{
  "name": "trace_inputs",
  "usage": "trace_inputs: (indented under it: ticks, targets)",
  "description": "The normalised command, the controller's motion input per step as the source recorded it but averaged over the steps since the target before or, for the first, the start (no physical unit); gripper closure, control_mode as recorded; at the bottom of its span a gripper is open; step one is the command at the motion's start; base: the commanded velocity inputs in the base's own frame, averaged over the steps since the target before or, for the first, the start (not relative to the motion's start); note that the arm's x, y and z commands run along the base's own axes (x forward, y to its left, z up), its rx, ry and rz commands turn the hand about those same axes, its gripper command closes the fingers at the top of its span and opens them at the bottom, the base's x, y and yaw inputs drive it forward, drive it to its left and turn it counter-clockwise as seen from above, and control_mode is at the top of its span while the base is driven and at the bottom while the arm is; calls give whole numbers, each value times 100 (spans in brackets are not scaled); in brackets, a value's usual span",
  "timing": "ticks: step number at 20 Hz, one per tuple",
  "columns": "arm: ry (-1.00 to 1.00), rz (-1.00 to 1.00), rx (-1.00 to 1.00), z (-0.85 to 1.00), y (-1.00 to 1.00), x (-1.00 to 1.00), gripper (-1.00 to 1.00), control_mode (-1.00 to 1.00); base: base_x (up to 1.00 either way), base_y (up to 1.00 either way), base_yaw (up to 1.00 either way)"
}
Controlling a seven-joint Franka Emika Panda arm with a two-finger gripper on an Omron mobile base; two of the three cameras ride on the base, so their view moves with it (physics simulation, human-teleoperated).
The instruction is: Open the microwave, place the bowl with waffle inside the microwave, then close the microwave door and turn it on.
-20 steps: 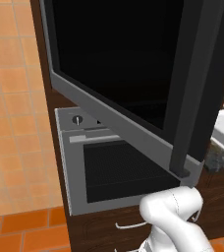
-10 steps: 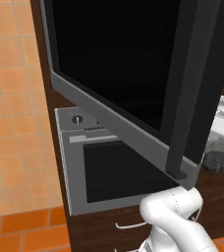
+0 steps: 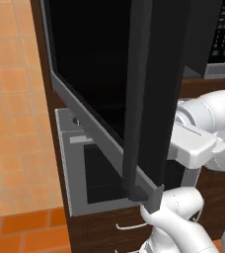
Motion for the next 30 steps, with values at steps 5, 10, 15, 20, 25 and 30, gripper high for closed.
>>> trace_inputs:
  ticks: [5, 10, 15, 20, 25, 30]
  targets:
    - [0, -1, 0, 0, 45, 0, -100, -100, 0, 0, 0]
    - [0, -1, 0, 0, 31, 0, -100, -100, 0, 0, 0]
    - [-3, -3, 0, 4, -17, -6, -100, -100, 0, 0, 0]
    - [0, -35, -1, 11, -93, -8, -100, -100, 0, 0, 0]
    - [16, -59, -2, 0, -97, -1, -100, -100, 0, 0, 0]
    - [28, -52, -7, 7, -77, 0, -100, -100, 0, 0, 0]
